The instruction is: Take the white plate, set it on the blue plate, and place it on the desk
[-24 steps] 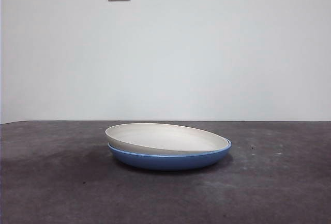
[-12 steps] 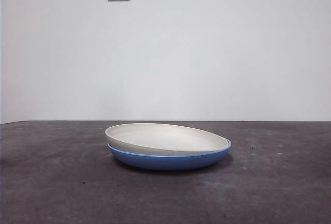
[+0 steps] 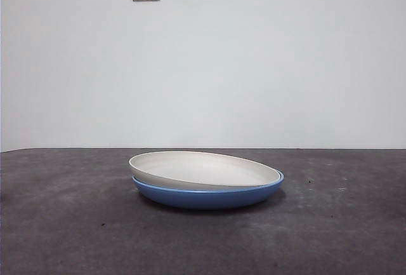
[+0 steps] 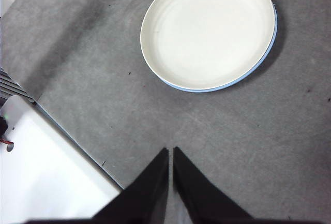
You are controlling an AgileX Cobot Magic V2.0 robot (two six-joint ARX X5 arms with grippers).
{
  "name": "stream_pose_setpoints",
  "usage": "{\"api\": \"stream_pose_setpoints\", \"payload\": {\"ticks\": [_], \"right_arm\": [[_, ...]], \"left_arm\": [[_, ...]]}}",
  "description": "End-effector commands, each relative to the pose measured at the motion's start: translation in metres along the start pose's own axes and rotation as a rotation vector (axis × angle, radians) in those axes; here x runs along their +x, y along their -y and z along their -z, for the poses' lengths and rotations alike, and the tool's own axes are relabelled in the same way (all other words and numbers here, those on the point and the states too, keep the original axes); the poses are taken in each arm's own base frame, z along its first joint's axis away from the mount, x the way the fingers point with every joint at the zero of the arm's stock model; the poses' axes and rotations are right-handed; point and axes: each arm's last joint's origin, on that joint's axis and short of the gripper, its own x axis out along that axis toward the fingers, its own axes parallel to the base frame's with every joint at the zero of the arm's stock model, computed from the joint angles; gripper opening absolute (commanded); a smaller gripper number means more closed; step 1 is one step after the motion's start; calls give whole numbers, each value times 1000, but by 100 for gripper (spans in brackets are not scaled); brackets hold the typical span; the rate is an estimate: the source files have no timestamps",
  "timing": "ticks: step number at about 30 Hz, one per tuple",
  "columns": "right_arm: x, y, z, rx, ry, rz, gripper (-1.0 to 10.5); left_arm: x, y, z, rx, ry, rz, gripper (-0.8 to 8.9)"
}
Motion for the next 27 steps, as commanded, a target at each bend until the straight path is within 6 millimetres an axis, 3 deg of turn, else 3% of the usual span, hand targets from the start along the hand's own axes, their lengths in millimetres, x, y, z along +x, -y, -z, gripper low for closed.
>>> {"api": "stream_pose_setpoints", "payload": {"ticks": [1,7,11,27], "right_arm": [[-2,-2,-4,-25,16,-7,8],[-2,-2,-4,-25,16,-7,8],[-2,-2,-4,-25,16,-7,8],[-2,-2,-4,-25,16,-7,8]], "left_arm": [[-4,2,27,16,-37,-16,10],[-13,9,84,6,-129,-14,10],[-17,12,108,3,-171,-9,10],[-27,18,148,-30,-362,-6,10]]}}
